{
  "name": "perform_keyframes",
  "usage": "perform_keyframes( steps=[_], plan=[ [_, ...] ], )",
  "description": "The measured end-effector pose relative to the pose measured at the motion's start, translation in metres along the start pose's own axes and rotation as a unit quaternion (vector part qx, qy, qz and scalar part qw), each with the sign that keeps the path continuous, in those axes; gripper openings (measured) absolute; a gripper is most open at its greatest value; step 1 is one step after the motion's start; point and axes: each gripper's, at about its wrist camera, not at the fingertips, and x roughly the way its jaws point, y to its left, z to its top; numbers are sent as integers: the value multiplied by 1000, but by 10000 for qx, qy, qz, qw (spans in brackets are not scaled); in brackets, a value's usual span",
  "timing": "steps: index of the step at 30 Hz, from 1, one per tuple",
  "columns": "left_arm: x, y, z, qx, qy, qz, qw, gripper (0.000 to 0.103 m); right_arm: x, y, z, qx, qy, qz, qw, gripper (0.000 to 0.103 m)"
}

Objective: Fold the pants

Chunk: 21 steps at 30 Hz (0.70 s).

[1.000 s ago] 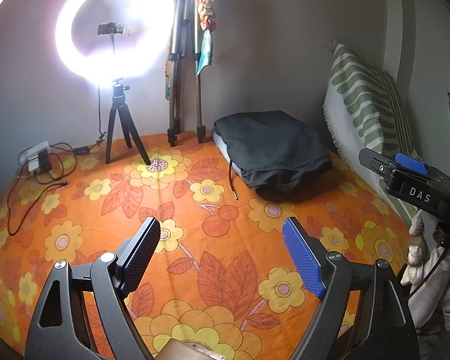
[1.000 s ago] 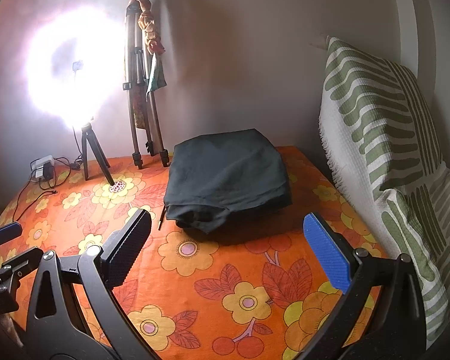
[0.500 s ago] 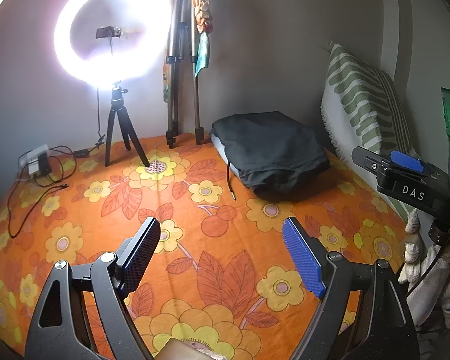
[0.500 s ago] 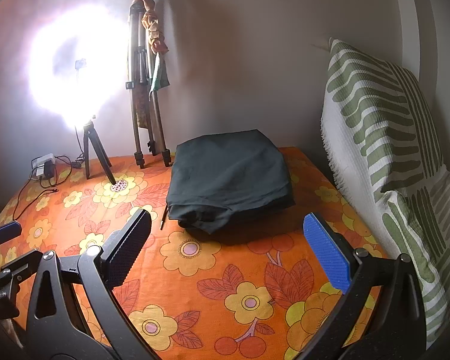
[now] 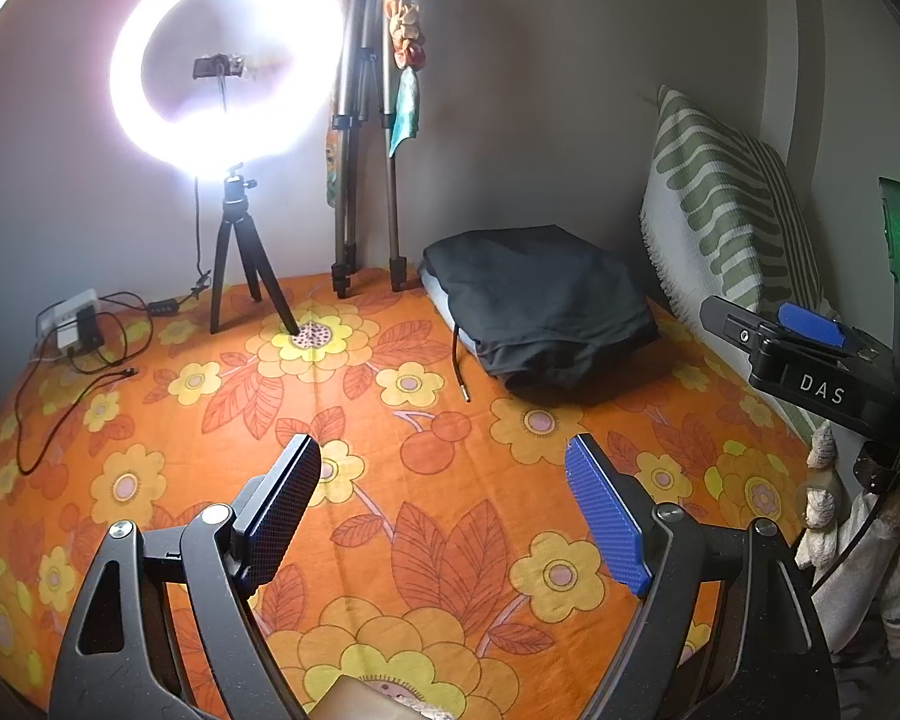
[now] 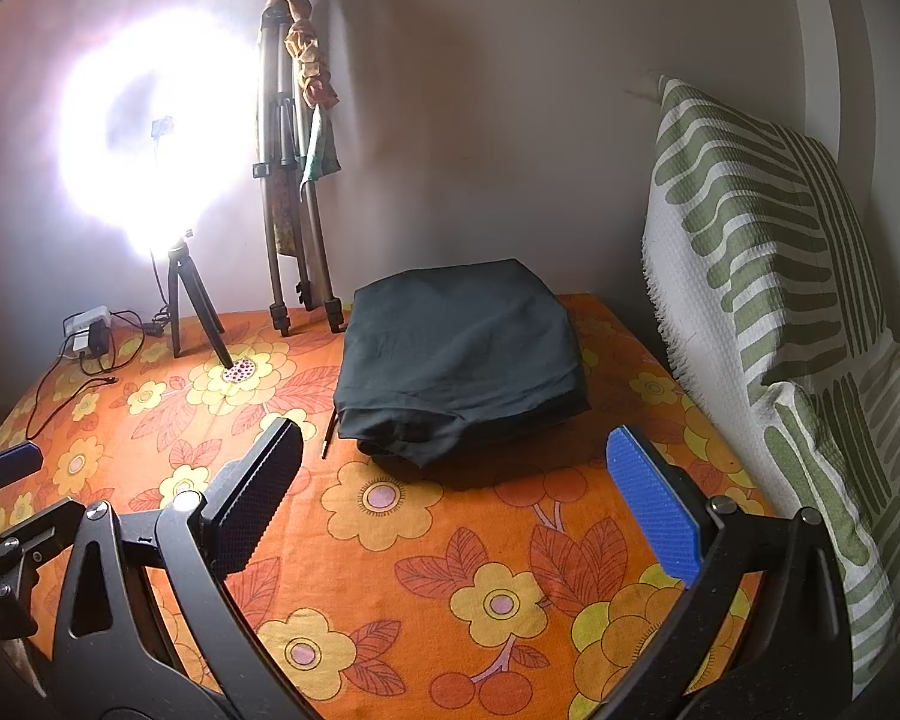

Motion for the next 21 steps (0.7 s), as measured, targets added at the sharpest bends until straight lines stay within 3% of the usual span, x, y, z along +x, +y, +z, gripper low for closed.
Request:
perform_keyframes(
  steps=[21],
  plan=[
    [-2, 3, 1, -88, -76, 34, 9999, 84, -1, 2, -2, -6, 12, -3, 10000, 103]
  ],
)
